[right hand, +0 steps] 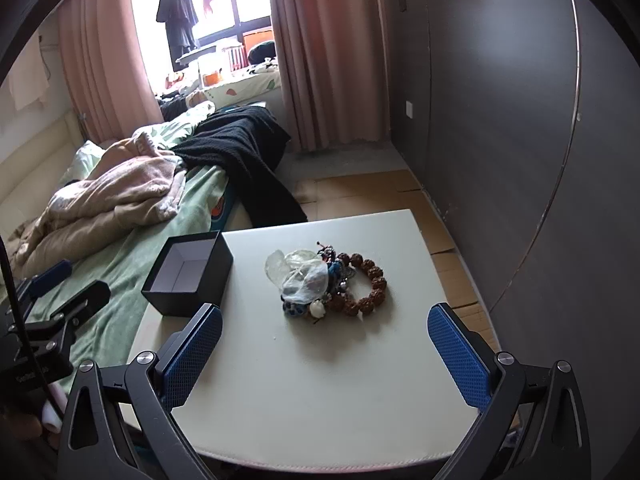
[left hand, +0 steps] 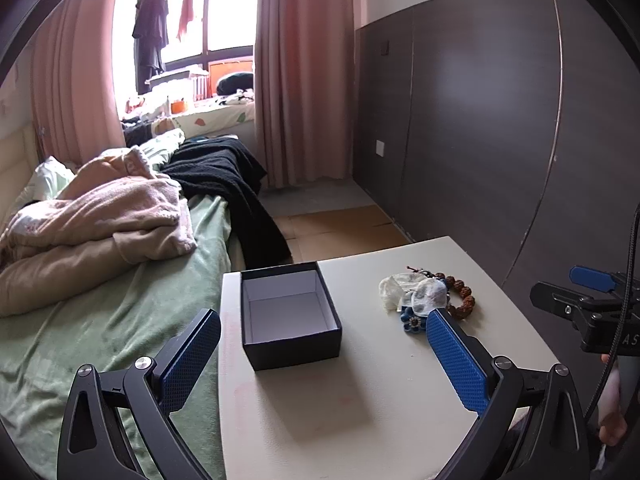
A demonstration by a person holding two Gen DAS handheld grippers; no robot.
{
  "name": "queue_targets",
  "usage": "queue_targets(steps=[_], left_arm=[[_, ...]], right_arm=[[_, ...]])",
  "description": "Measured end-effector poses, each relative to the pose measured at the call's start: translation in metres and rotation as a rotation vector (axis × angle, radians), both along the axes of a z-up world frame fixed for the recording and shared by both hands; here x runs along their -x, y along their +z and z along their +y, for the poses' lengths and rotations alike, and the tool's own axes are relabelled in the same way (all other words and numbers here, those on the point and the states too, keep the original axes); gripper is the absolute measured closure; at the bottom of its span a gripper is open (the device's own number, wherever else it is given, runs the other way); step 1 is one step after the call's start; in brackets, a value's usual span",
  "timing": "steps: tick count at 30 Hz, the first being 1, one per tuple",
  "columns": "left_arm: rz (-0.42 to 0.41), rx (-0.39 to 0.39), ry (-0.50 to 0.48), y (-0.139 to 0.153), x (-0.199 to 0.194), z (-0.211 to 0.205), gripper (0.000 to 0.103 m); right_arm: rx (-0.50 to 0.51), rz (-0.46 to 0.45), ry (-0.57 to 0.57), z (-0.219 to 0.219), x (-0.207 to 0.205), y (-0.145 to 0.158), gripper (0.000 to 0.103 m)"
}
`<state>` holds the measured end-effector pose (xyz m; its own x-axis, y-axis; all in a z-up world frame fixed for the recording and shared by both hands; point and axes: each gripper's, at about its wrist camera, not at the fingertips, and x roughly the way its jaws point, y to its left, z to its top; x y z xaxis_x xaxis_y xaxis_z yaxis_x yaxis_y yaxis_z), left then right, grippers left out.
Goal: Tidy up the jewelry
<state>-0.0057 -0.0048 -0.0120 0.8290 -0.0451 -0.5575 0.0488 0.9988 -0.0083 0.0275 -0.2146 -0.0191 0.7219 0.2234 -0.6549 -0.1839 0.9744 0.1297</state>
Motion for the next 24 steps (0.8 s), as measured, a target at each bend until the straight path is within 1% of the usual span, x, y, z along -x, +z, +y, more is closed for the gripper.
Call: queue_targets(steps=[2, 4, 7, 14, 17, 21, 24], left_arm=[[0.008, 0.008, -0.011, -0.001, -0.002, -0.001, 0.001], [0.009, 0.013, -0.001, -0.001, -0.005, 0.0, 0.001], [0.011, 0.044, -0.012, -0.001, -0.009, 0.0, 0.001], [0.021, 0.037, -0.012, -0.005, -0.026, -0.01, 0.001], [0.04, 0.055, -0.015, -0.01, -0.036, -0.015, 0.001], [0.069, 0.097, -0.043, -0.019, -0.054, -0.028, 0.002], [0.084, 0.109, -0.063, -0.024, -0.065, -0.039, 0.007]], right_arm=[[-0.001, -0.003, -0.005, -0.001, 0.0, 0.001, 0.0], [-0.007, -0.005, -0.009, -0.003, -0.001, 0.002, 0.0], [-0.023, -0.006, -0.021, -0.006, -0.005, 0.004, 0.0], [-0.136, 0.024, -0.073, -0.03, -0.022, 0.001, 0.0], [-0.184, 0.051, -0.095, -0.039, -0.031, -0.002, 0.0], [-0.248, 0.077, -0.147, -0.054, -0.04, -0.004, 0.0], [-0.282, 0.097, -0.166, -0.061, -0.049, -0.008, 0.0]])
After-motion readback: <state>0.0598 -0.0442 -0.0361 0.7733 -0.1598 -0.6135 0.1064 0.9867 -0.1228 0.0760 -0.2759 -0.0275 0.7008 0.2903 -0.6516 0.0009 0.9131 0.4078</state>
